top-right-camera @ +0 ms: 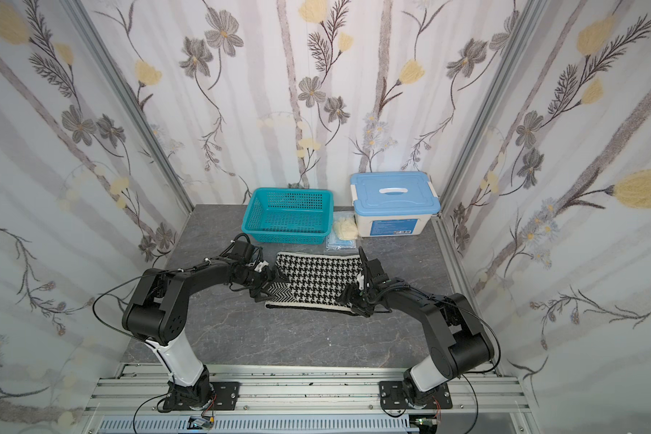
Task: Roll up the scarf and place it into the basket
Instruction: Fold the scarf at the center of the board.
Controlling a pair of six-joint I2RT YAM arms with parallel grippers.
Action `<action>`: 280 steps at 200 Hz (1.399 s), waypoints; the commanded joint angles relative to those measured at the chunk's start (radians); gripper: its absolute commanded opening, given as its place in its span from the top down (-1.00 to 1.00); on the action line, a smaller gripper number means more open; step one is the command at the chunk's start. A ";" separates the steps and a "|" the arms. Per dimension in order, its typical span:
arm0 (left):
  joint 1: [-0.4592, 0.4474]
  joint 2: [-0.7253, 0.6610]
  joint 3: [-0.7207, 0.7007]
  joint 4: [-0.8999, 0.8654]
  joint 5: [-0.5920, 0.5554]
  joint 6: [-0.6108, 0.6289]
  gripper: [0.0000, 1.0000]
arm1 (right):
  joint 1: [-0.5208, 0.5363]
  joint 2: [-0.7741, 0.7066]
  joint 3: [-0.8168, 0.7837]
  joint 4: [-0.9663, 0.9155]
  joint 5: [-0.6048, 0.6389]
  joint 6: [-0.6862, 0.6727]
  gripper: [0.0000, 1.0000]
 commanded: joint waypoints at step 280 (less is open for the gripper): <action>-0.359 0.337 0.511 0.098 -0.060 -0.218 -0.72 | -0.186 0.133 0.375 -0.303 0.067 -0.284 -0.40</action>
